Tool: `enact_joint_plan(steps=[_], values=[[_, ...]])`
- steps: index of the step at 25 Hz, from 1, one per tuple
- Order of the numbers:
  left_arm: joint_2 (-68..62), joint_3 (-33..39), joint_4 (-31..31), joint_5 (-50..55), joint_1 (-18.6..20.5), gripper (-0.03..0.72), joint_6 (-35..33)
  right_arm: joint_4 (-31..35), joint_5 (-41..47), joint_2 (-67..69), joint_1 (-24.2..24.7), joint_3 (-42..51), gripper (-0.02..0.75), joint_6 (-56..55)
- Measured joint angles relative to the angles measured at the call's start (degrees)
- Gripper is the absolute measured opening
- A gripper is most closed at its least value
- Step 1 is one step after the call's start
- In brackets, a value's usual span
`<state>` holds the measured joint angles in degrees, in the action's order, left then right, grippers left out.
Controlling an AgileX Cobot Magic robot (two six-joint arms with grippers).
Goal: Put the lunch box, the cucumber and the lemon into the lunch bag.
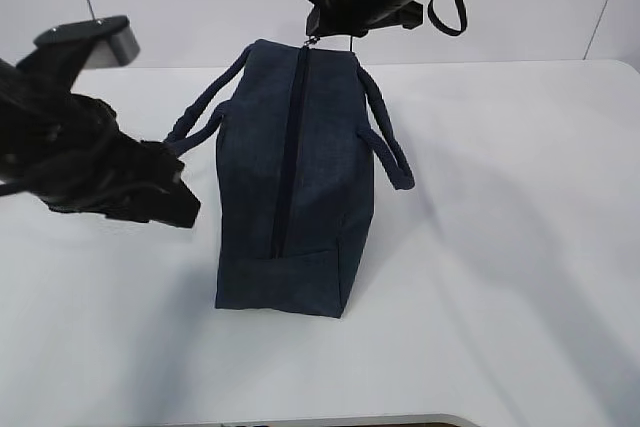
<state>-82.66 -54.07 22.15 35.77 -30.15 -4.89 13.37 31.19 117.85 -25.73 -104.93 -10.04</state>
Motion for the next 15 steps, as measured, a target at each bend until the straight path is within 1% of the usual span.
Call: enact_joint_plan(steps=[4,6,10,15], values=[[0.8,-5.4,0.0,8.1,3.5,0.344,0.5,0.3,0.6,0.0,0.0,0.0,0.006,0.2],[0.8,-8.8,0.0,11.6,4.5,0.342,1.2,0.4,1.0,0.0,0.0,0.0,0.006,0.3],[0.6,-15.0,-0.1,16.4,5.3,0.339,1.9,0.6,1.5,0.0,0.0,-0.1,0.006,0.3],[-4.0,-22.7,-0.1,18.8,5.7,0.329,2.1,0.6,1.9,0.0,0.0,-0.1,0.006,0.3]])
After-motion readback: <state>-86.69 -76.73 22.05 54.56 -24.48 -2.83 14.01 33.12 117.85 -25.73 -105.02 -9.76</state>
